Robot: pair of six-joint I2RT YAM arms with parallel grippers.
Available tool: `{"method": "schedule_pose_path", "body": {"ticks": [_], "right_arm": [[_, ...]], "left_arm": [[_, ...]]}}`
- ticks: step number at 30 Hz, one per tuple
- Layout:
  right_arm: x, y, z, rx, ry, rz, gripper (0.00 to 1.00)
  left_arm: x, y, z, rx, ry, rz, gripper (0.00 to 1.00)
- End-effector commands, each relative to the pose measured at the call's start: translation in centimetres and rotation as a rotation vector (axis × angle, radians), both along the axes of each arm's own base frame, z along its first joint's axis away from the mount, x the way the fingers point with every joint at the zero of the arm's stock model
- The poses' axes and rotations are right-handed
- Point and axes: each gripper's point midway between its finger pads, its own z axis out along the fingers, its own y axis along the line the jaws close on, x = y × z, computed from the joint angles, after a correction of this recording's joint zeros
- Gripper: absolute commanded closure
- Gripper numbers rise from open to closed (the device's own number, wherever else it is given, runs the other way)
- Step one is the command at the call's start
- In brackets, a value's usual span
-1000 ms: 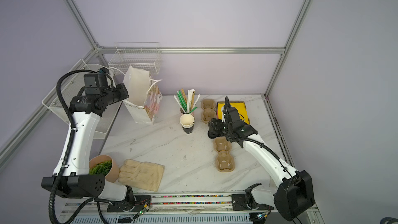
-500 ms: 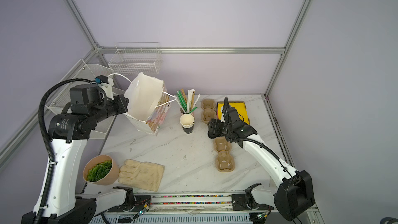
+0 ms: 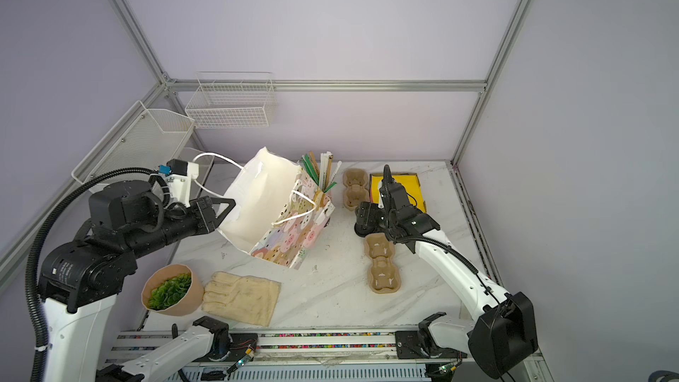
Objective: Pack a coffee takeout order
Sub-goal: Place the takeout bag at the center of the table.
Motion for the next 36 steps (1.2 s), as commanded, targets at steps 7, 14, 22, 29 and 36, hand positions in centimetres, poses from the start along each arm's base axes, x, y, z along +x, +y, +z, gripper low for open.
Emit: {"method": "schedule_pose_path", "body": {"ticks": [7,14,22,29,36], "right_arm": [[0.1,-1.0,2.9,0.004,-0.083,-0.057,0.09],[-0.5,-1.8,3.1,-0.005,-0.092,-0.079,0.09],[-1.7,-2.4,2.0,0.019,-0.065,-0.101,0.09],[-2.8,-3.0,-1.0,0.012,0.001,-0.130,0.09],[-4.1,-2.6,-3.9,0.062,0.063,-0.124,0.10]], "left_arm": [[-1.4,-2.7,-5.1,-0.071,0.178,-0.036,1.00],[-0.4,-5.4,-8.6,-0.067,0.237,-0.040,1.00],[1.5,-5.7,-12.0,-0.018,0.272,0.053,1.00],[2.8,-7.5,-14.9,0.033,0.318,0.067,1.00],[3.5,-7.7,-16.9,0.069,0.337,0.116,1.00]]}}
